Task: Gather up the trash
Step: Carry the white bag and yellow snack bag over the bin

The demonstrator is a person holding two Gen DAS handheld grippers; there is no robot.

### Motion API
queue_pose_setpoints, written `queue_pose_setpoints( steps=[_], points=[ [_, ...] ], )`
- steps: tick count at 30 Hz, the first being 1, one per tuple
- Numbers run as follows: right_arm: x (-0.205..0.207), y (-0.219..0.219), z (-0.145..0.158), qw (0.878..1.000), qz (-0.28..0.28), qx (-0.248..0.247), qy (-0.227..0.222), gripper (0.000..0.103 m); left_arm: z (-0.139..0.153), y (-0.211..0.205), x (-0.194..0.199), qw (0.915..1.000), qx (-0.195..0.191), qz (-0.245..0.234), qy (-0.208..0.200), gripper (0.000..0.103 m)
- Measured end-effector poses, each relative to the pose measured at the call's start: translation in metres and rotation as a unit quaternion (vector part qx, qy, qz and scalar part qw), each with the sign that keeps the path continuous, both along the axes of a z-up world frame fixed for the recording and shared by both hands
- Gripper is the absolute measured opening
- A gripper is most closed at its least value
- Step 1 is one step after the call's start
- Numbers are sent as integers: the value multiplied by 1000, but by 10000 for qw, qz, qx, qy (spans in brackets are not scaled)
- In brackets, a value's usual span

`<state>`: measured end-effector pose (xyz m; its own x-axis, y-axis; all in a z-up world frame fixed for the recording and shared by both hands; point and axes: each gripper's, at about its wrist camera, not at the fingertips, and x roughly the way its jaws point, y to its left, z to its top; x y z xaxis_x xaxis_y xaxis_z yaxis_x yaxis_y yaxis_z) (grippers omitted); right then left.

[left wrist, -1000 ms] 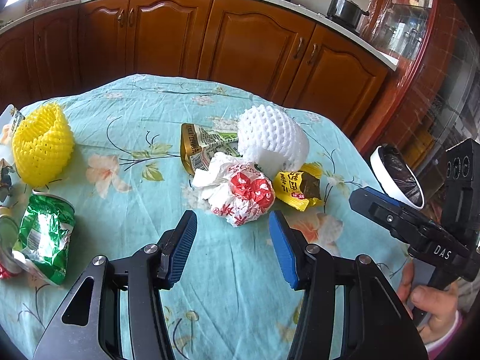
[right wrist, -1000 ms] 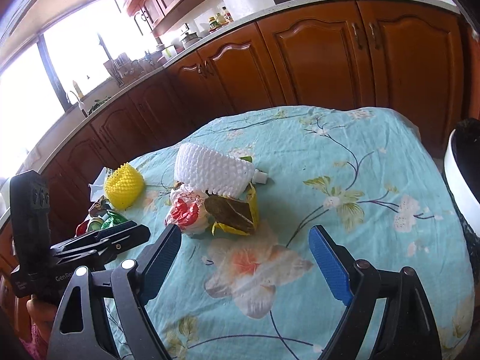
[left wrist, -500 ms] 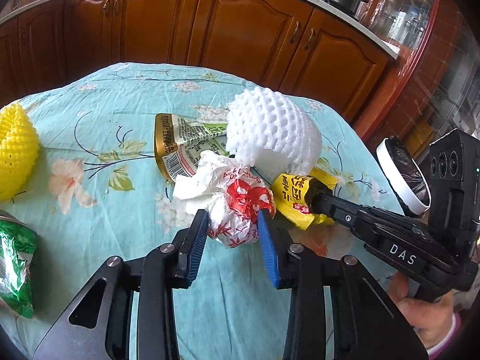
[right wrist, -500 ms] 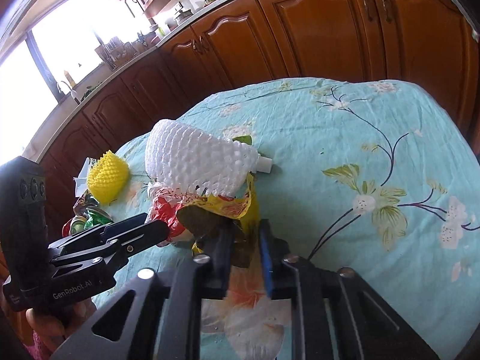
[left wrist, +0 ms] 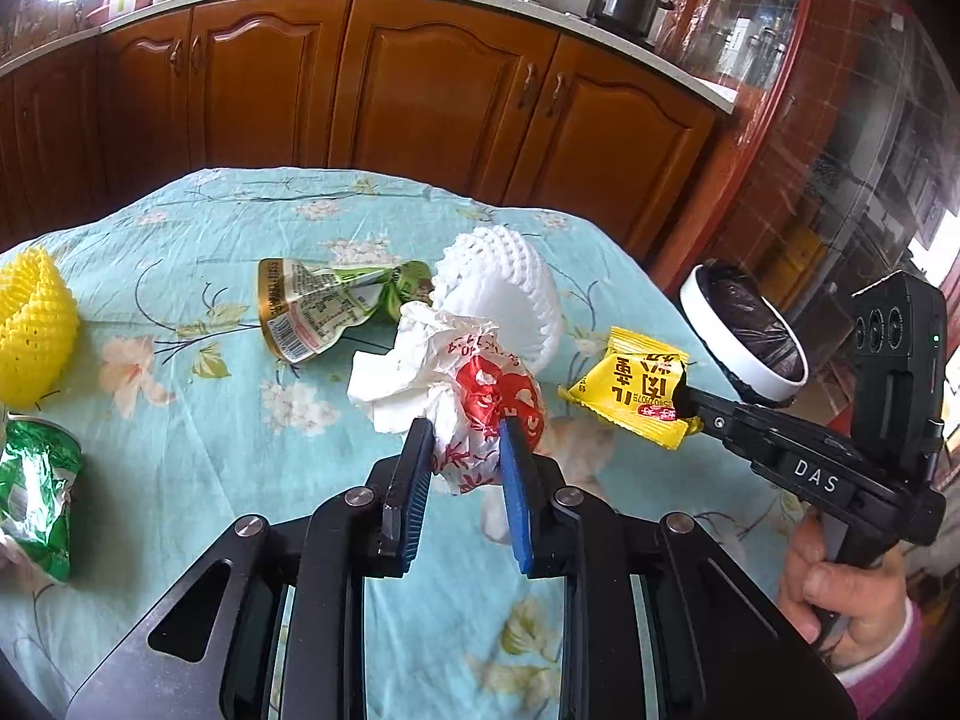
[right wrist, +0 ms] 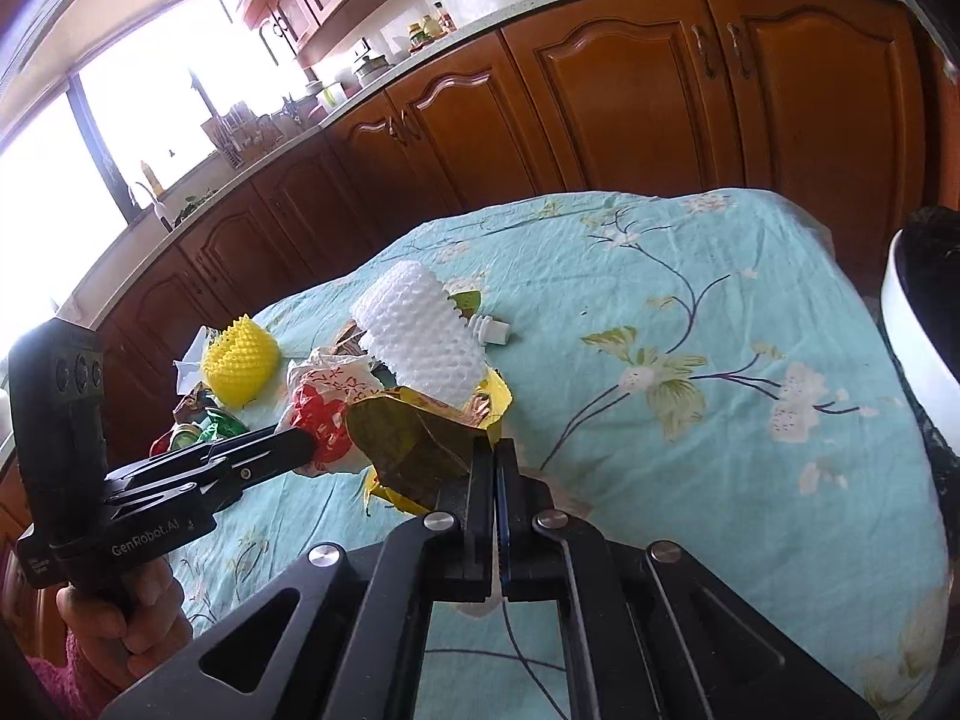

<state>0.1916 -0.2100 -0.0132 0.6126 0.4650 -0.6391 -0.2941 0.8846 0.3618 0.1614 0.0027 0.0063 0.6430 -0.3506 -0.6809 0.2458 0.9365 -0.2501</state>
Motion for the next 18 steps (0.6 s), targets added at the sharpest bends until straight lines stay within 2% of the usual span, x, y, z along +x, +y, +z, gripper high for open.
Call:
queue_pose_setpoints(
  steps=[18],
  points=[
    [-42,-92,13,9954,-943,42,-168,0,12,-93,-11,9945,115,-1040,-96,21]
  ],
)
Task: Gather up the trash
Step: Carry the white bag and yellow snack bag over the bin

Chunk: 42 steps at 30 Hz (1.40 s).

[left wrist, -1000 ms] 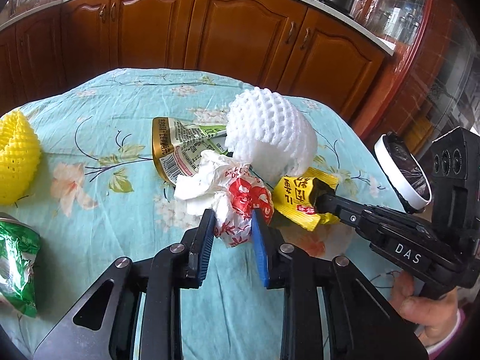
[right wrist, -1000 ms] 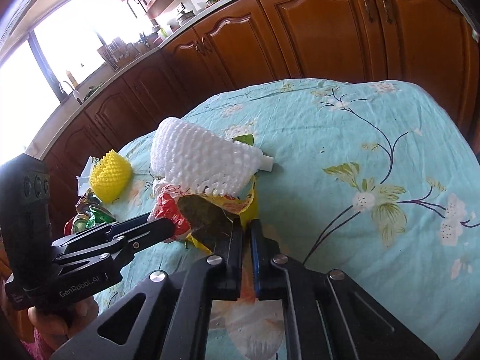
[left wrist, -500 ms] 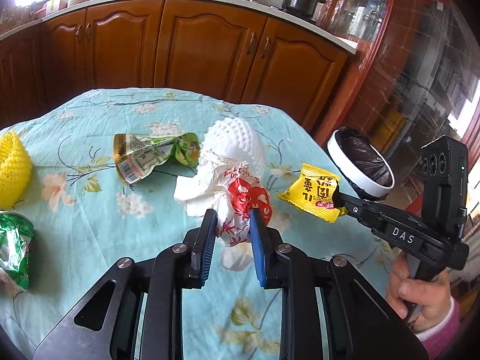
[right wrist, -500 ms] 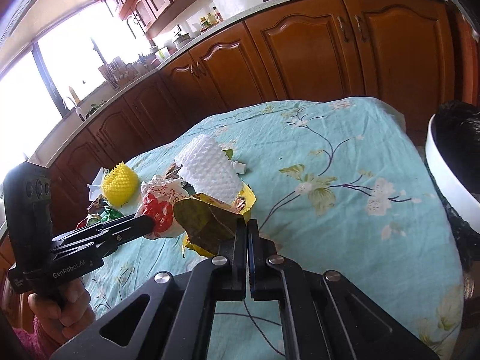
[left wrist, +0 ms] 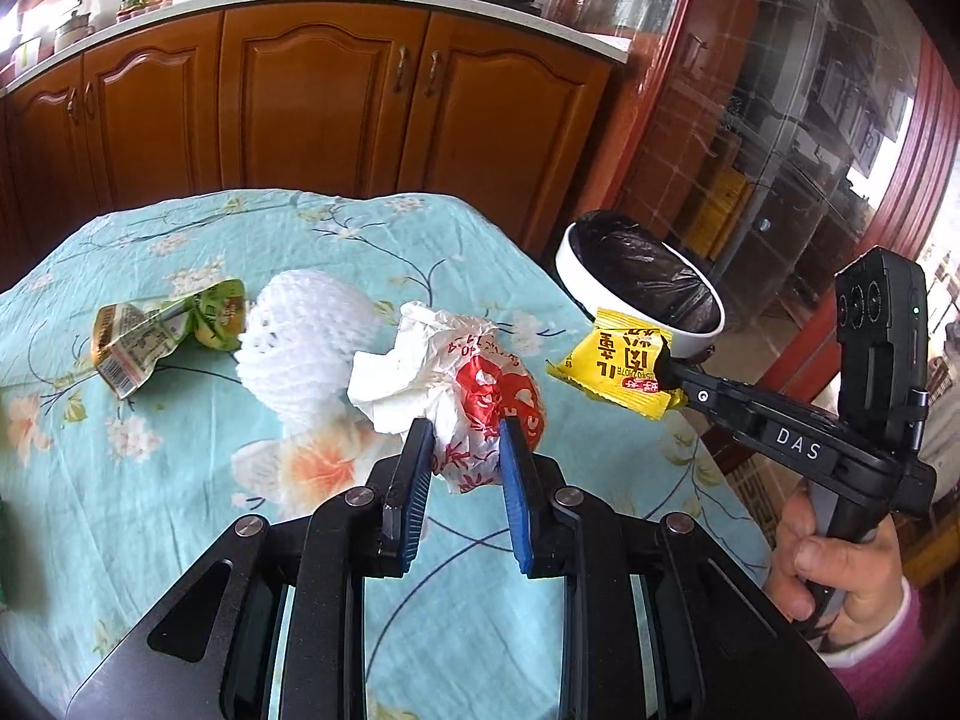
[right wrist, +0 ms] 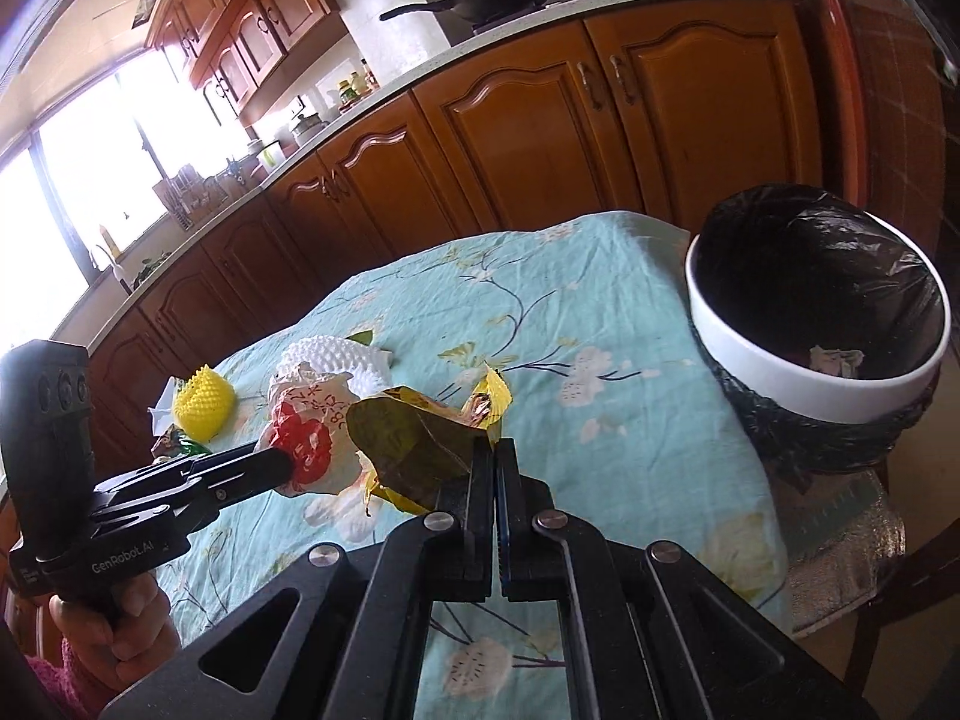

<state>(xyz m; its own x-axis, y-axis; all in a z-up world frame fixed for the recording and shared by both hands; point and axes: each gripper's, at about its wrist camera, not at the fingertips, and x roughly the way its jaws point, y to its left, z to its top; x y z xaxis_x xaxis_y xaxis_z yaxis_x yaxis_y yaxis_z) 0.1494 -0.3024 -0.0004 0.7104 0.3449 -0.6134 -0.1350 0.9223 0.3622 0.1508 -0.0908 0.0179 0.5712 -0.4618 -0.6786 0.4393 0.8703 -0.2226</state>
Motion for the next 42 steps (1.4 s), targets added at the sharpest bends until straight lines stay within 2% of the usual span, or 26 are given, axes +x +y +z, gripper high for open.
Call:
queue_pose_setpoints(
  steps=[18,29,42],
  points=[
    [-13,-72,3,9976,-687,41,-94,1,-2,-67,18,9986,130,-506,56,21],
    [-6,-102,6,9957,-922,-69,-94,1,3,-102,34,9973,169,-719,45,21],
    [12,-133,9,9930,-1157,-246,-43,1,17,-153,64,9943,283,-1018,-148,21]
  ],
)
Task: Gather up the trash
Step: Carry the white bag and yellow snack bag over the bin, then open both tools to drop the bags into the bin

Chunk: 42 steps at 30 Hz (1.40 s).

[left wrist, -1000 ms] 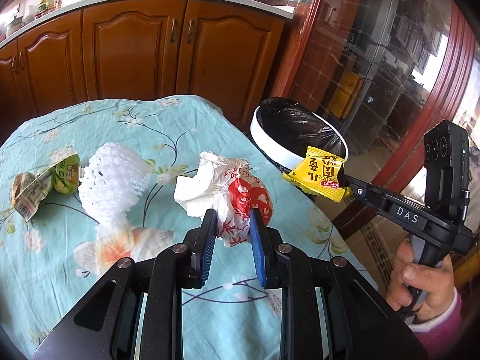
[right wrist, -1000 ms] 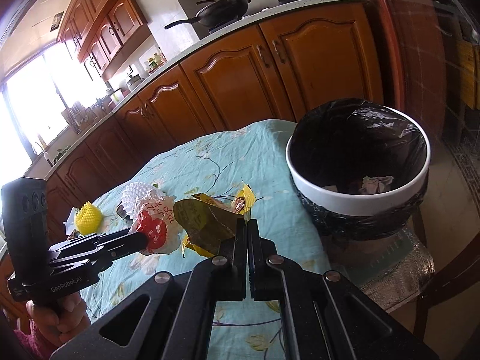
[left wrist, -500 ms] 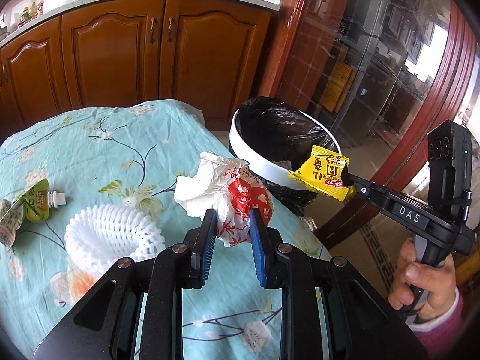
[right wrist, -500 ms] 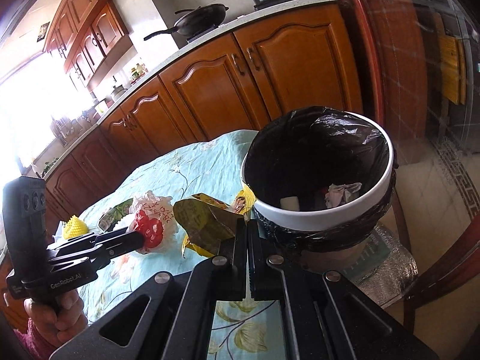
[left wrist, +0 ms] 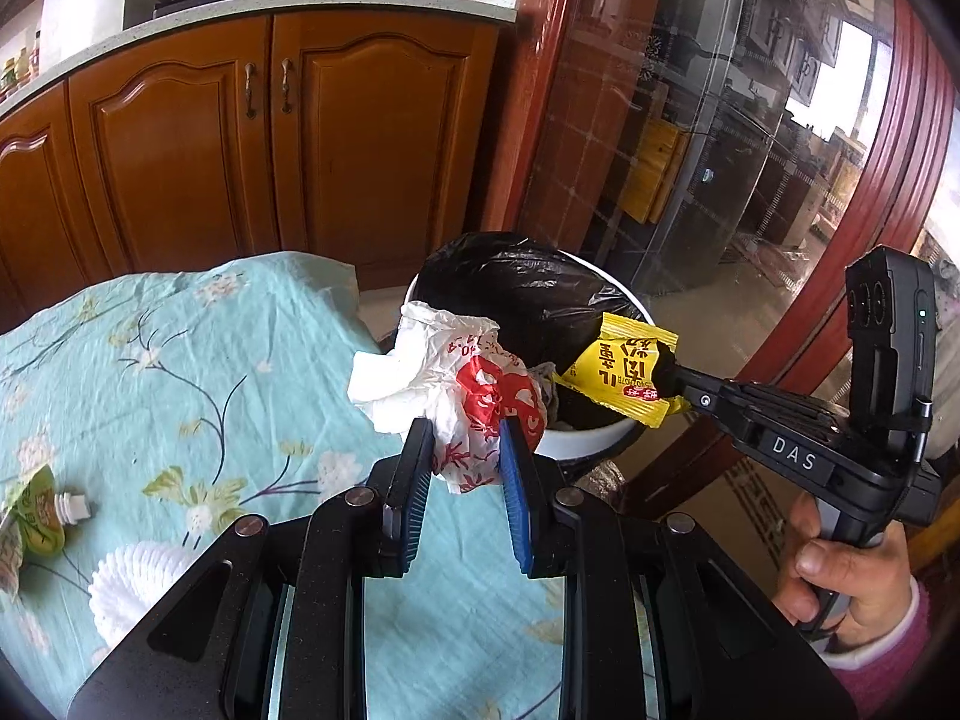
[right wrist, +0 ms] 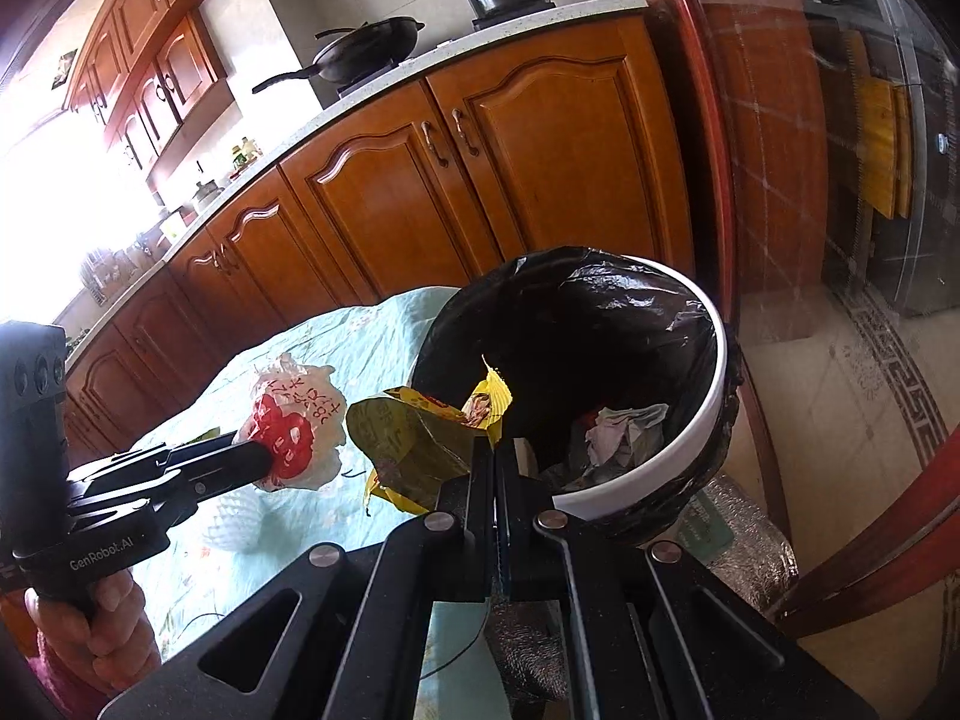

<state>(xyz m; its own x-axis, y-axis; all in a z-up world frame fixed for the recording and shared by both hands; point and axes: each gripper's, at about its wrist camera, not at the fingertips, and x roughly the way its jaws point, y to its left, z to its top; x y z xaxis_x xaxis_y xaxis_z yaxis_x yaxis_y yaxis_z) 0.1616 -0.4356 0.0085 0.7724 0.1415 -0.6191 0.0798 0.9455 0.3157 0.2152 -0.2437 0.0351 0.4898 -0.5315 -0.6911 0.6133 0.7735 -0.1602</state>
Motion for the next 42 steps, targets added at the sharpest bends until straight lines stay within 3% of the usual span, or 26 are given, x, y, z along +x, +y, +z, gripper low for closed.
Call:
queue_pose_setpoints(
  steps=[15,36,39,42],
  points=[
    [40,-39,5,9988,-178,-376,261,1,-8,-48,50,9993,258,-202,176,21],
    [59,-54,-7,9976,-206,-415,512,1,-17,-79,60,9977,539,-343,223,22],
    [60,-56,-7,9977,-209,-380,526,6,-17,-83,61,9974,569,-371,255,25],
    [60,-60,-7,9979,-260,-275,531,8,-16,-86,60,9972,593,-393,251,36]
  ],
)
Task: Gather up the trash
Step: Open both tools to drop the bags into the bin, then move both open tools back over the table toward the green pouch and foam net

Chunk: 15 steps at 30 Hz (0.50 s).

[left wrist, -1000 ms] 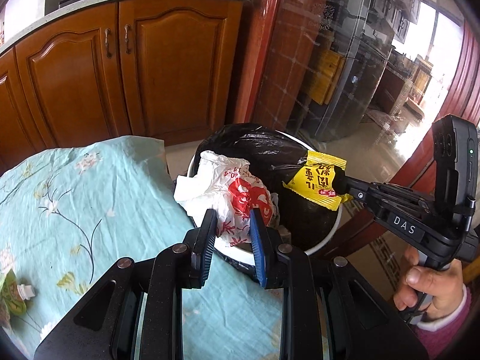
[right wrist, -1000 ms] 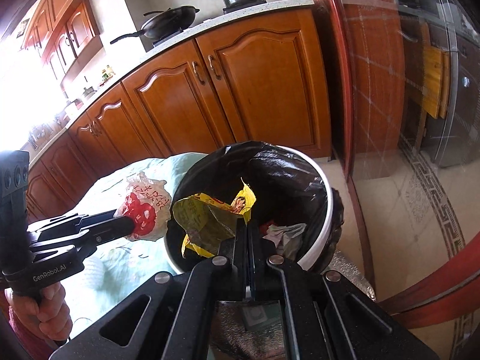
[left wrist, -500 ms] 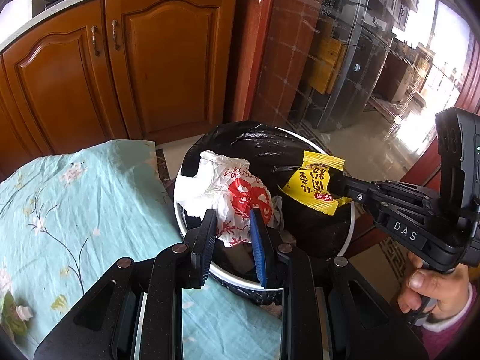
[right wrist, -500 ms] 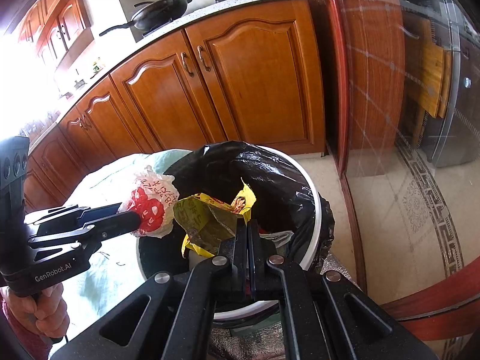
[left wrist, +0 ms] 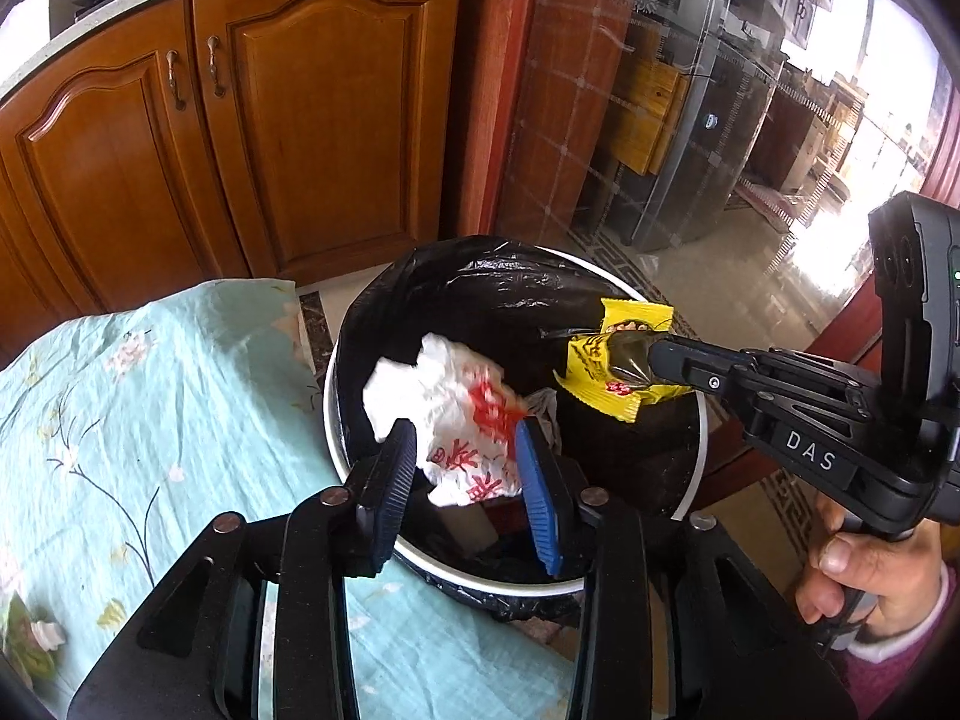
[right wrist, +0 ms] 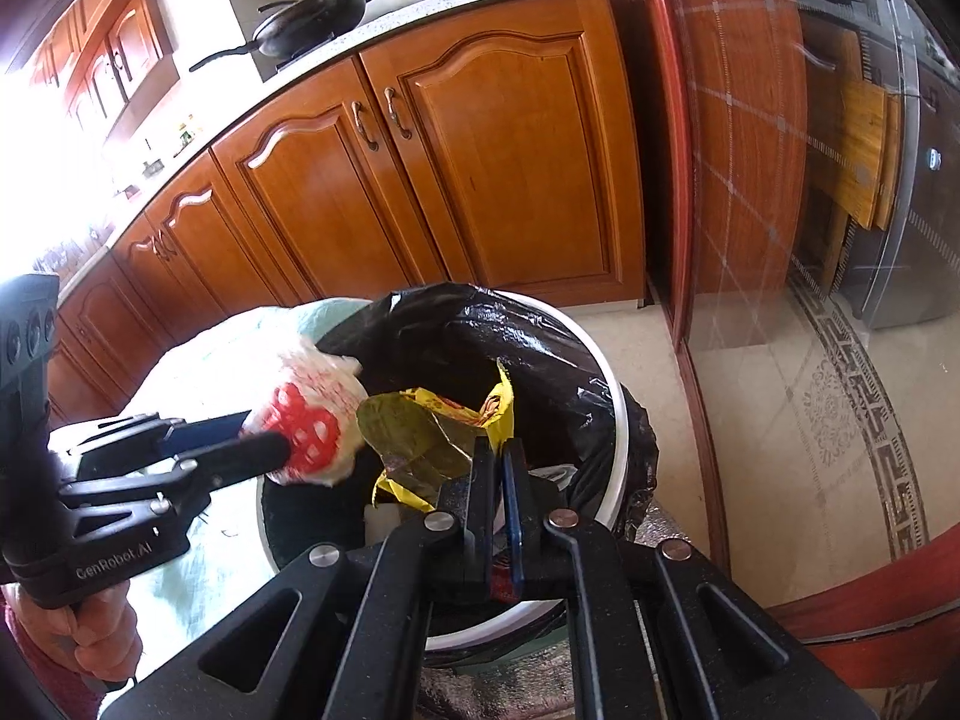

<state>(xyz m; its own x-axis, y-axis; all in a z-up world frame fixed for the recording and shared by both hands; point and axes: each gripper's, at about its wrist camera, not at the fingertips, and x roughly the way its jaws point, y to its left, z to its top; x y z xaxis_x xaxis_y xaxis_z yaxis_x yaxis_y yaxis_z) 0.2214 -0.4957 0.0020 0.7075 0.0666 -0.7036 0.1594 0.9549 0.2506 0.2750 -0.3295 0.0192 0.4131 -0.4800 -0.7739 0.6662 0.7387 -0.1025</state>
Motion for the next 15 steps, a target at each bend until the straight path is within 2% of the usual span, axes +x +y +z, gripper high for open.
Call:
queue_pose_setpoints(
  steps=[3,9,12,14,15],
  points=[
    [-3,-2,1,10000,-62,32,-37,9,1,-1,-2,10000,31,-7,-71,42],
    [-8,-4,2,9998,-114,143,-73,12,1,9,-6,9999,-26,86,-75,42],
    [-13,-2,3,9996,-132,223,-143,25,2,19,-10,9998,-112,188,-41,42],
    [-18,1,4,9992,-144,295,-233,40,3,29,-13,9994,-196,276,-7,42],
    [-22,3,5,9989,-149,337,-287,43,3,34,-15,9992,-243,320,3,42]
  ],
)
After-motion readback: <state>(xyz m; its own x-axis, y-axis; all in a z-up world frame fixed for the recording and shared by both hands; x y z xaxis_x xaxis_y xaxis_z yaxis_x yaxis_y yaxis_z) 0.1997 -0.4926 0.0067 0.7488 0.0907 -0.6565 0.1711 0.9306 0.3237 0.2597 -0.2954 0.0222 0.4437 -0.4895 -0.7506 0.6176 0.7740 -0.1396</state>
